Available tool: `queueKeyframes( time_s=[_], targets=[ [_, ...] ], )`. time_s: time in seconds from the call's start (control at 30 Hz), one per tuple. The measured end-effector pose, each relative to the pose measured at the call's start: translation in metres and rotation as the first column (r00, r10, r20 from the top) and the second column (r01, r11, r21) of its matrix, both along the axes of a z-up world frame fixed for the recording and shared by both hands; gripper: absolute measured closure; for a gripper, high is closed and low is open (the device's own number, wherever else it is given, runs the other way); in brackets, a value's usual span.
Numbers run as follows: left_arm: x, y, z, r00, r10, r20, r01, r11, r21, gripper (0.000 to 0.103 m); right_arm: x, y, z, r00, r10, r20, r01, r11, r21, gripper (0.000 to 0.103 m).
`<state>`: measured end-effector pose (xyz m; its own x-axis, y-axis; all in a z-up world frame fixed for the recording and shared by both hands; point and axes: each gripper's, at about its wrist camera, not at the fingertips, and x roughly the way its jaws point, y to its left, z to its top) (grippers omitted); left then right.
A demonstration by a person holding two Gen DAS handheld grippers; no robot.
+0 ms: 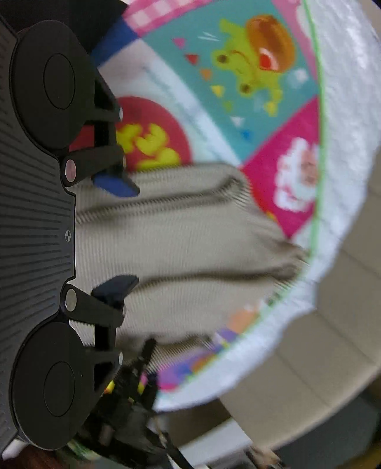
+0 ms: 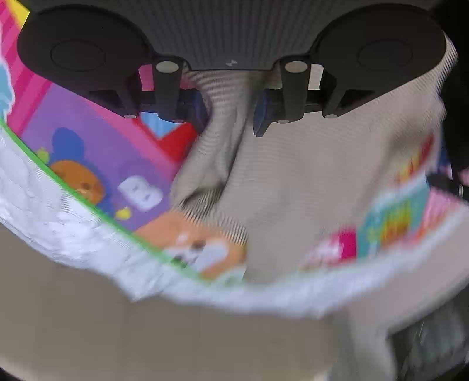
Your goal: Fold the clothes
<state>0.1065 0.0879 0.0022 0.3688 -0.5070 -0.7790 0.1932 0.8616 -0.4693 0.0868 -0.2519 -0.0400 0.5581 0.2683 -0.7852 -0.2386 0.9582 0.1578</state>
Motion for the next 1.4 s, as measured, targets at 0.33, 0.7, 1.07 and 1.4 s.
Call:
queueKeyframes(
  time_s=[0.33, 0.7, 1.07, 1.4],
  targets=[
    [0.014, -0.047, -0.055, 0.996, 0.004, -0.093, 0.002, 0.998, 0.064, 0.016, 0.003, -0.015, -0.01, 0.988, -0.156, 0.012, 0.149, 0.96, 0.238, 0.018],
    [0.028, -0.044, -0.04, 0.998, 0.027, -0.057, -0.032, 0.996, -0.083, 0.092, 0.006, -0.015, -0.022, 0.983, -0.179, -0.05, 0.186, 0.951, 0.246, 0.0],
    [0.125, 0.08, 0.023, 0.862, 0.472, 0.184, -0.443, 0.879, -0.179, 0.092, 0.008, 0.004, -0.027, 0.989, -0.139, -0.048, 0.144, 0.983, 0.112, 0.0],
    [0.113, 0.142, -0.019, 0.84, 0.532, 0.109, -0.531, 0.847, -0.041, 0.056, 0.013, 0.02, -0.019, 0.992, -0.119, -0.052, 0.119, 0.993, 0.003, 0.0]
  ],
)
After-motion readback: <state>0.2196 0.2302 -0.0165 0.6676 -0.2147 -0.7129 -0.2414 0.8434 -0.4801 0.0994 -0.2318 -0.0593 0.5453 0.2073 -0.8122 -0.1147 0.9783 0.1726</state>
